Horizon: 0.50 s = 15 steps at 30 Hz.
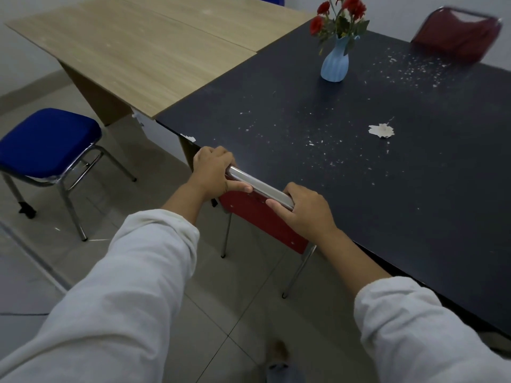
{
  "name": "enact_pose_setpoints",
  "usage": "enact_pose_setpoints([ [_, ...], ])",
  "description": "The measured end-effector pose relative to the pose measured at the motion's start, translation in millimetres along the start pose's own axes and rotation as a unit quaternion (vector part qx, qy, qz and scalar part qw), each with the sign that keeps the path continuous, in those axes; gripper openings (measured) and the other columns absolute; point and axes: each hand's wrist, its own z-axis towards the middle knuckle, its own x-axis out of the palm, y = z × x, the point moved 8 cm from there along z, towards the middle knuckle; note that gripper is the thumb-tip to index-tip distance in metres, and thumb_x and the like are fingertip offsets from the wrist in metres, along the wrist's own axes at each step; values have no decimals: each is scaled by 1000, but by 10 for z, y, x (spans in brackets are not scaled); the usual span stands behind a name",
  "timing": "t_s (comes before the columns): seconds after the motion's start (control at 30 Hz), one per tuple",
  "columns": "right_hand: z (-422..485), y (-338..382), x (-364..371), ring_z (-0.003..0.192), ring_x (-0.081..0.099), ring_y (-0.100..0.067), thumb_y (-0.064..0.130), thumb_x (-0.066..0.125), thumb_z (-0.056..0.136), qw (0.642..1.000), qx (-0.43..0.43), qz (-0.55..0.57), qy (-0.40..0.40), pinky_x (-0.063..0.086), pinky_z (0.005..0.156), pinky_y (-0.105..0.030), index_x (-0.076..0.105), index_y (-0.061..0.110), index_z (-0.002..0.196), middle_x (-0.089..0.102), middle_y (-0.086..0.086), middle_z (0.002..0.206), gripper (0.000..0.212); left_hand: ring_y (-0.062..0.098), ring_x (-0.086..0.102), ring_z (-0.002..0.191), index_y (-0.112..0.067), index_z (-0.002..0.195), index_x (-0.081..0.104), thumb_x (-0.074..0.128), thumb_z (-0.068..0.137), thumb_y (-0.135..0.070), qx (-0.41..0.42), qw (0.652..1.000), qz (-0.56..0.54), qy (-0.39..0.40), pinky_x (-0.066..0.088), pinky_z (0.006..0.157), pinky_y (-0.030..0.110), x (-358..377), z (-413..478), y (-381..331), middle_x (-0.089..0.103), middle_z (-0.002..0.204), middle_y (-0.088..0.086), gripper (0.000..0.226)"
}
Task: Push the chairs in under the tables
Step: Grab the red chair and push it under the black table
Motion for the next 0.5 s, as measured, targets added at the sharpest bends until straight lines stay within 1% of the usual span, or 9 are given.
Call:
enact_pose_setpoints([
  [0.07, 60, 6, 55, 71, 56, -18, 63, 47, 85, 997, 10, 26, 68, 42, 60, -32, 54, 18, 91, 58, 3, 83, 46, 27, 43, 112, -18, 102, 62, 59, 50, -82, -2, 1000, 6, 26, 33, 95, 39, 22, 27, 43, 57, 112, 1, 82],
  [0.13, 156, 39, 146, 81, 57, -16, 67, 41, 85, 984, 23, 77, 157, 48, 69, -34, 57, 20, 102, 59, 3, 94, 53, 26, 44, 110, -19, 100, 62, 49, 41, -91, 2, 999, -4, 36, 33, 94, 38, 23, 31, 80, 57, 109, -1, 94],
  [0.2, 278, 114, 236, 92, 58, -18, 70, 32, 86, 961, 38, 123, 244, 49, 80, -37, 58, 20, 111, 62, 0, 105, 61, 22, 45, 106, -22, 97, 62, 40, 43, -92, 10, 999, -8, 40, 34, 95, 38, -4, 24, 97, 58, 106, -4, 91],
  [0.23, 340, 150, 268, 98, 58, -20, 68, 29, 89, 950, 51, 145, 271, 48, 84, -36, 58, 20, 114, 62, -1, 110, 61, 20, 46, 105, -24, 97, 63, 38, 47, -91, 16, 998, -9, 55, 34, 97, 38, -5, 22, 85, 58, 105, -6, 88],
  [0.3, 540, 290, 293, 113, 55, -23, 62, 26, 94, 938, 71, 187, 285, 40, 90, -33, 57, 20, 123, 58, -3, 124, 59, 15, 49, 105, -27, 103, 66, 36, 59, -86, 15, 995, -38, 95, 34, 100, 39, -33, 33, 117, 60, 106, -7, 79],
  [0.33, 653, 369, 288, 115, 53, -23, 59, 26, 95, 937, 72, 198, 277, 38, 92, -33, 55, 18, 126, 56, -4, 127, 59, 14, 53, 105, -26, 108, 66, 37, 67, -81, 10, 991, -73, 113, 38, 100, 38, -51, 43, 139, 63, 107, -7, 75],
  [0.37, 795, 486, 288, 111, 53, -22, 57, 26, 96, 941, 62, 200, 267, 37, 91, -33, 56, 17, 125, 56, -5, 125, 59, 14, 57, 106, -22, 112, 66, 40, 75, -74, -5, 985, -118, 125, 43, 98, 38, -90, 58, 216, 65, 109, -4, 69],
  [0.4, 922, 592, 296, 104, 53, -21, 56, 25, 97, 944, 49, 197, 260, 37, 88, -33, 58, 16, 119, 57, -4, 118, 57, 16, 58, 107, -17, 117, 63, 44, 82, -66, -22, 977, -165, 135, 46, 95, 37, -120, 64, 294, 65, 113, -1, 63],
  [0.5, 1255, 941, 345, 91, 54, -22, 53, 24, 98, 952, 3, 170, 254, 39, 79, -34, 56, 15, 98, 57, -2, 99, 49, 18, 55, 116, -14, 127, 54, 51, 94, -44, -114, 952, -253, 131, 46, 94, 30, -262, -6, 705, 58, 126, 3, 45],
])
